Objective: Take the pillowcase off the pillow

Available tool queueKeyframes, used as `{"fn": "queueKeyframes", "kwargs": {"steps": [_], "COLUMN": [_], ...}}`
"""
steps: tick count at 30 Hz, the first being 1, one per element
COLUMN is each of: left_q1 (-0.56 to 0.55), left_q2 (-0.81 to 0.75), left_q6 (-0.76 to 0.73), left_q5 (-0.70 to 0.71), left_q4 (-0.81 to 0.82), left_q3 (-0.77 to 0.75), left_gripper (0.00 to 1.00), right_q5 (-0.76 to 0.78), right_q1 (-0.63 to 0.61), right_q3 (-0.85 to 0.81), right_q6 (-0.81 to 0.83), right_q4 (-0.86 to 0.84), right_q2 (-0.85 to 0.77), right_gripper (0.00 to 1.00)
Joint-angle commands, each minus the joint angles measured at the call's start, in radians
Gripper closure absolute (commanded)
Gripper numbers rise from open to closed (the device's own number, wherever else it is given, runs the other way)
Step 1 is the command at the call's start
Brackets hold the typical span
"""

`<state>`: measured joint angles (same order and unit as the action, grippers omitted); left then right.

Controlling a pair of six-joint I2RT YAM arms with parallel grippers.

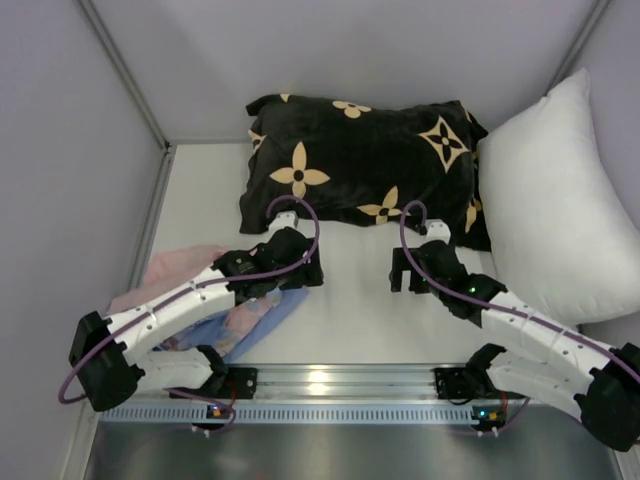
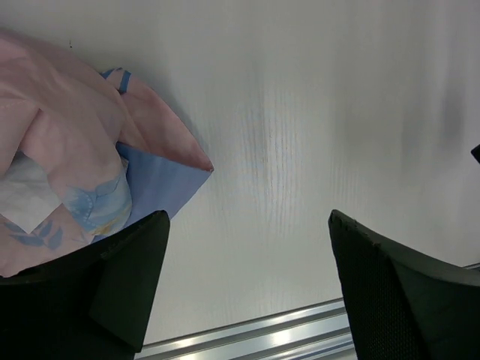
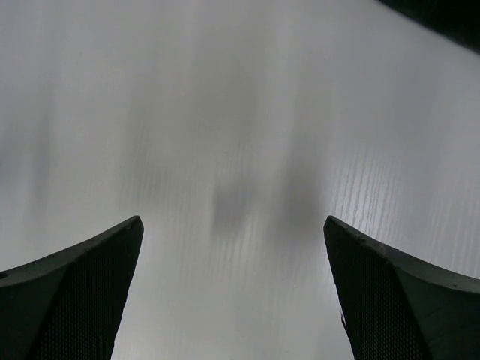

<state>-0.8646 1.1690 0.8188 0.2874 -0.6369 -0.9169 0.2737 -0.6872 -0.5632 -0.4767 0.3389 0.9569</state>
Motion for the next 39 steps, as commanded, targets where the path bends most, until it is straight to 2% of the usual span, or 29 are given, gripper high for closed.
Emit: {"fn": "queueKeyframes", "kwargs": {"steps": [1, 4, 7, 9, 11, 13, 18, 23, 26, 28, 34, 37, 39], "left_q1": [0.027, 0.102, 0.234, 0.338, 0.413, 0.462, 0.512, 0.521, 0.544, 0.556, 0.599, 0.616, 0.621], "left_q2": [0.018, 0.057, 0.099, 0.115, 0.129, 0.139, 0.155, 0.253, 0.334, 0.382, 0.613, 0.705, 0.725], "left_q6": [-0.015, -0.061, -0.092, -0.092, -0.089, -0.08, -0.118, -0.191, -0.185, -0.191, -0.224, -0.219, -0.21], "left_q5": [0.039, 0.032, -0.031, -0.068, -0.096, -0.079, -0.065, -0.041, -0.039, -0.092, -0.082, -0.126, -0.152], "left_q4": [-0.004, -0.018, -0.041, -0.024, 0.002, 0.044, 0.239, 0.399, 0.494, 0.56, 0.623, 0.628, 0.687], "left_q3": [-0.054, -0.102, -0.17, -0.201, -0.24, -0.261, -0.217, -0.201, -0.18, -0.178, -0.302, -0.335, -0.326], "left_gripper": [0.09, 0.09, 0.08, 0.03, 0.01, 0.01, 0.01, 0.01, 0.01, 0.01, 0.01, 0.01, 0.01], "right_q5": [0.082, 0.078, 0.081, 0.085, 0.009, -0.101, -0.065, -0.154, -0.175, -0.2, -0.244, -0.226, -0.219], "right_q1": [-0.015, -0.006, 0.02, 0.078, 0.159, 0.347, 0.451, 0.578, 0.615, 0.623, 0.623, 0.624, 0.626], "right_q3": [-0.007, -0.032, -0.087, -0.122, -0.181, -0.242, -0.378, -0.415, -0.455, -0.465, -0.446, -0.516, -0.559], "right_q6": [-0.013, -0.023, -0.007, -0.005, -0.017, -0.022, 0.016, 0.023, 0.041, 0.044, 0.038, 0.036, 0.033], "right_q4": [-0.038, -0.038, -0.038, -0.04, -0.047, -0.067, -0.072, -0.118, -0.12, -0.124, -0.285, -0.275, -0.265], "right_q2": [-0.036, -0.041, -0.024, 0.002, 0.061, 0.151, 0.313, 0.422, 0.486, 0.525, 0.64, 0.744, 0.804], "right_gripper": [0.0, 0.01, 0.01, 0.01, 0.01, 0.0, 0.01, 0.01, 0.01, 0.0, 0.01, 0.01, 0.01]}}
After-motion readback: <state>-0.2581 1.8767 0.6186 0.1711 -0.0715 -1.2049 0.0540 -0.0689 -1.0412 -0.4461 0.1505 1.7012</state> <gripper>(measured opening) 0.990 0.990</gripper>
